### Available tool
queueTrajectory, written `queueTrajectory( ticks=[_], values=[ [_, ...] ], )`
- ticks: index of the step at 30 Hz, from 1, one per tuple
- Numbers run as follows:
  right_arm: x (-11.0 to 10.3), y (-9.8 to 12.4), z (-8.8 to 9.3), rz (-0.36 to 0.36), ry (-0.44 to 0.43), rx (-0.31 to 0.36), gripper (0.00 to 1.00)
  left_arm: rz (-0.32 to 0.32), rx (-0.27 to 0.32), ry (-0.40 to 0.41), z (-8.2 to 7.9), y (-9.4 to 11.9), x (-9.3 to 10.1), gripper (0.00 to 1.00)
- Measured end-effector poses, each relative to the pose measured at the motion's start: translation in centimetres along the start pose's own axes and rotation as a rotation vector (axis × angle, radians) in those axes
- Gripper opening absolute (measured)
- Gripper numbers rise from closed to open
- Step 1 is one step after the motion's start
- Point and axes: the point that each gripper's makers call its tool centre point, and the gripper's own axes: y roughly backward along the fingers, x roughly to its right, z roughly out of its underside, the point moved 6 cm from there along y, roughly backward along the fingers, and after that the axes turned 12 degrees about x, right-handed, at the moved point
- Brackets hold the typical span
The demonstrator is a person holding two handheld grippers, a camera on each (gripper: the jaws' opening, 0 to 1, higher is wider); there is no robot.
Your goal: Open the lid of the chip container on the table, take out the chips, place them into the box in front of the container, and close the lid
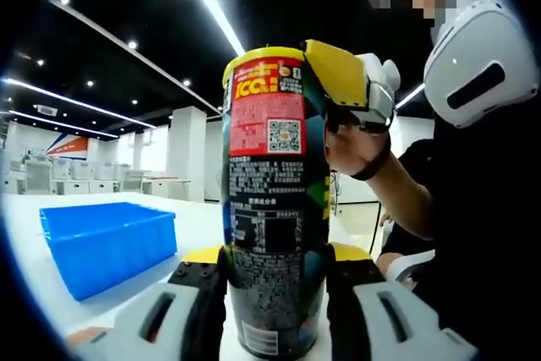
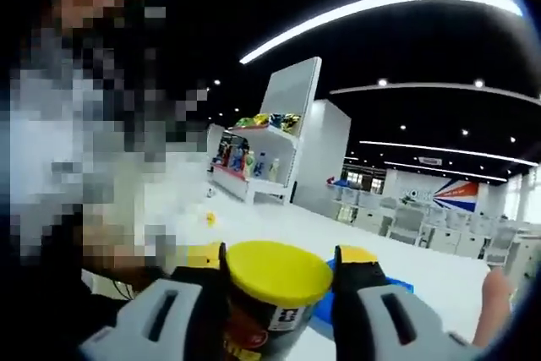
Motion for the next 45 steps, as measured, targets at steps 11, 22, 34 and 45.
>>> queueTrajectory(
  ticks=[11,22,34,45],
  values=[
    [0.19,-0.03,0.03,0.01,-0.072,0.005,0.41,-0.001,0.001,0.0,-0.02,0.04,-0.03,0.46],
    [0.52,-0.03,0.03,0.008,-0.115,0.005,0.41,-0.003,0.002,-0.002,0.0,0.0,-0.06,0.47],
    [0.56,0.01,-0.05,0.012,-0.151,0.005,0.41,-0.004,-0.001,0.003,0.01,-0.04,-0.06,0.47],
    [0.7,0.17,-0.15,0.018,-0.182,0.001,0.41,-0.004,0.0,-0.001,0.04,-0.1,-0.01,0.47]
  ],
)
